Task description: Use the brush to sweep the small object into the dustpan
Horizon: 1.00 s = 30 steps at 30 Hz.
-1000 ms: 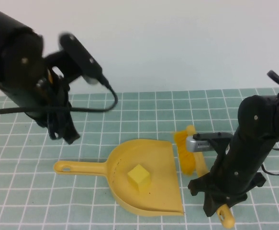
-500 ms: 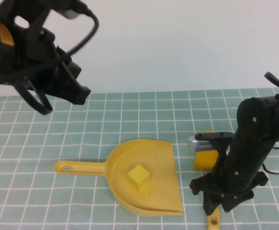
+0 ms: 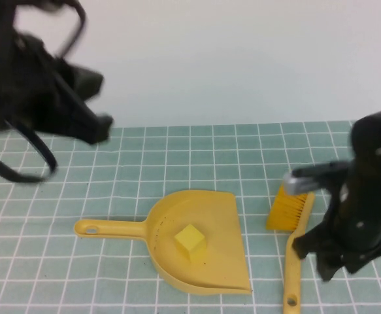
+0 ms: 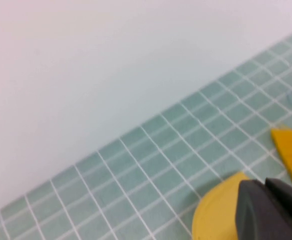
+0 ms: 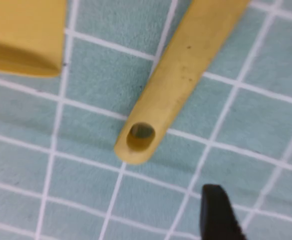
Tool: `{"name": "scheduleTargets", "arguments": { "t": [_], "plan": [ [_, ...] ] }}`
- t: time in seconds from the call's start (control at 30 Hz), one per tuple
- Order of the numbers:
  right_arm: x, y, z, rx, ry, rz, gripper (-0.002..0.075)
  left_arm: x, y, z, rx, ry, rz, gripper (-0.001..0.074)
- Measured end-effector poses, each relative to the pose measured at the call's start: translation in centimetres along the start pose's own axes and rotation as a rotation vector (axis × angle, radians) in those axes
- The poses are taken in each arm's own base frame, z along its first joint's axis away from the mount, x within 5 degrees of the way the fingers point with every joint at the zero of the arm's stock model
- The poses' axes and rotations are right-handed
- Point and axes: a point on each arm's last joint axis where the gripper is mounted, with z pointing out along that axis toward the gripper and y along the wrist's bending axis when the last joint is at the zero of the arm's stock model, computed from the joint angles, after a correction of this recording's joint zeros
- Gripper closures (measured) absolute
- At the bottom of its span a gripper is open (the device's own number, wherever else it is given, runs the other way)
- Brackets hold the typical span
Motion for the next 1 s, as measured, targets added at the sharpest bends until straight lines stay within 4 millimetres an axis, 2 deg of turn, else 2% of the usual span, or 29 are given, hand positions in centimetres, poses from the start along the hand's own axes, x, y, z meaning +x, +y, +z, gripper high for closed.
{"name": "scheduleTargets", "arguments": {
  "t": [0.1,0.13,0.2,0.27,0.47,0.6,0.73,0.83,1.0],
  "plan": [
    [1.3,-0.1,-3.2,-0.011,-0.088,0.006,0.0468,1.1,-0.1,0.1,0.006,-0.039,-0.033,0.0735],
    [1.8,-0.2,-4.3,-0.017,-0.122,0.010,0.0524,1.4,0.1,0.3,0.002,-0.049,-0.056,0.0735],
    [2.9,-0.3,-6.3,-0.029,-0.182,0.013,0.0636,2.1,0.7,0.3,-0.011,-0.089,-0.133,0.0735],
    [4.1,-0.4,-8.3,-0.046,-0.252,0.013,0.0687,3.0,1.6,0.1,-0.042,-0.135,-0.212,0.0735],
    [7.7,-0.9,-12.9,-0.077,-0.425,0.000,0.0721,5.6,4.9,-2.0,-0.219,-0.300,-0.383,0.0735],
    [9.6,-1.2,-14.7,-0.088,-0.497,-0.006,0.0724,7.2,4.9,-2.7,-0.257,-0.349,-0.385,0.0735],
    [10.6,-1.1,-15.4,-0.128,-0.518,-0.003,0.0725,9.0,4.6,-2.9,-0.264,-0.314,-0.395,0.0735],
    [10.7,-0.9,-15.4,-0.160,-0.512,0.002,0.0726,10.7,4.8,-3.8,-0.306,-0.298,-0.411,0.0735],
    [10.5,-0.8,-15.2,-0.162,-0.501,0.004,0.0727,13.1,5.3,-5.8,-0.394,-0.356,-0.573,0.0735]
  ]
}}
